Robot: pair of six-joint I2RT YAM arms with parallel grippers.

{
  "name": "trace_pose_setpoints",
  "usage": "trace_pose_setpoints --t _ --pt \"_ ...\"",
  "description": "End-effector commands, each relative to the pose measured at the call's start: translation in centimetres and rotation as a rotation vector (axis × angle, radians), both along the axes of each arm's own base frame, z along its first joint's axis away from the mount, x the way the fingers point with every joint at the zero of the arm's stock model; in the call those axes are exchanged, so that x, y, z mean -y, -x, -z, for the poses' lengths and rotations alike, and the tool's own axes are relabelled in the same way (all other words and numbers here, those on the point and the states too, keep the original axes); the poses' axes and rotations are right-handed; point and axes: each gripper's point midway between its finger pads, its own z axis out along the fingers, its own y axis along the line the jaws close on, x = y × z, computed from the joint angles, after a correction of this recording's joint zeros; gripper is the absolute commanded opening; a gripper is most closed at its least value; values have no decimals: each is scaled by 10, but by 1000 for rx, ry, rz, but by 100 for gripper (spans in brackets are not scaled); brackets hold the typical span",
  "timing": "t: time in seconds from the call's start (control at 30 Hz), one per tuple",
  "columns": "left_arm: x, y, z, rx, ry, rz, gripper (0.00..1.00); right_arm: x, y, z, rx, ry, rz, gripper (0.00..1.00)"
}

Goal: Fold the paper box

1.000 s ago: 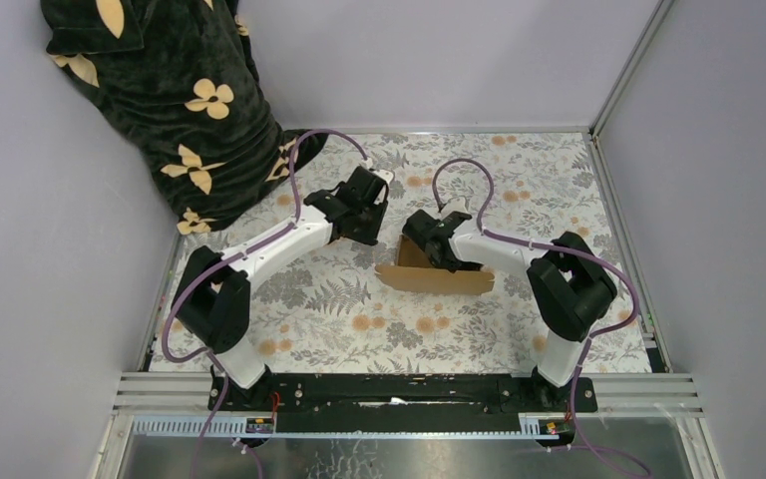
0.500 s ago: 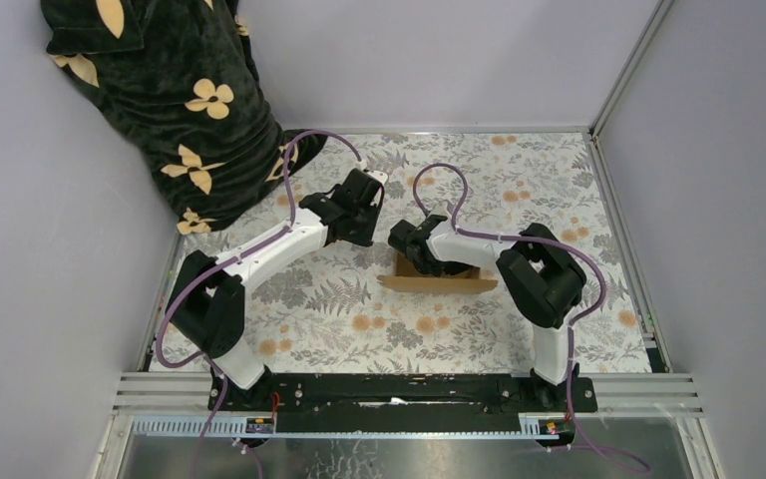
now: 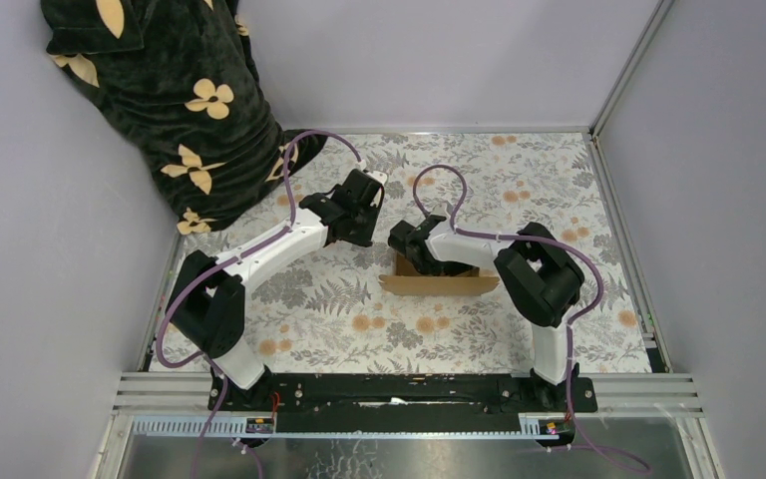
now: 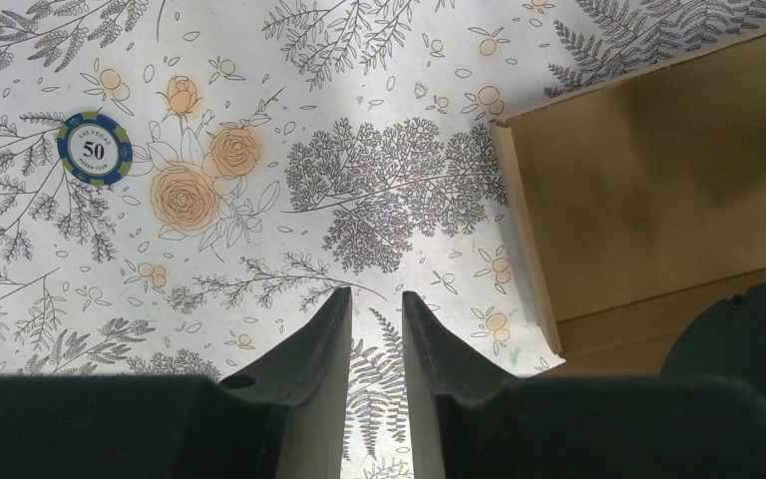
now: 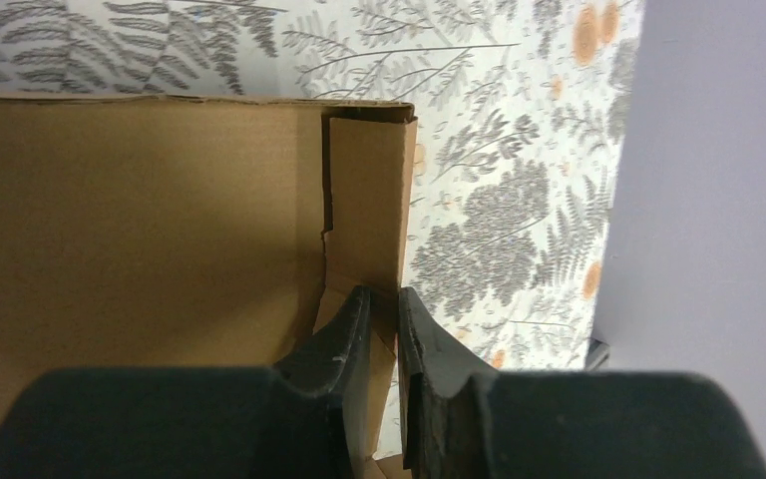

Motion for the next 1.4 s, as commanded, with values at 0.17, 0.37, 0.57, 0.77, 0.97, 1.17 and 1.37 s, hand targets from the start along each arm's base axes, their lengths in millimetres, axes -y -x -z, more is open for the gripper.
trace_pose_setpoints --t 0.17,0.37,0.57,0.77,0.97,1.17,1.37 --pt "-6 -5 -5 28 -3 -24 31 -11 9 23 -39 -423 106 0" --pt "-2 -6 -6 25 5 -17 31 -9 15 24 29 -630 228 2" --pt "-3 -7 -6 25 -1 -17 31 -26 16 15 107 -806 296 14" --pt "-6 -6 -3 20 -16 -22 31 -36 5 -20 174 -889 260 34" --pt "-5 -8 -2 19 -19 -26 31 -31 -6 -52 219 -878 197 43" --pt "-5 -8 1 13 -22 -28 31 -17 -8 -53 213 -812 179 43" --pt "-5 -8 -1 14 -17 -28 31 10 1 -40 246 -872 238 43"
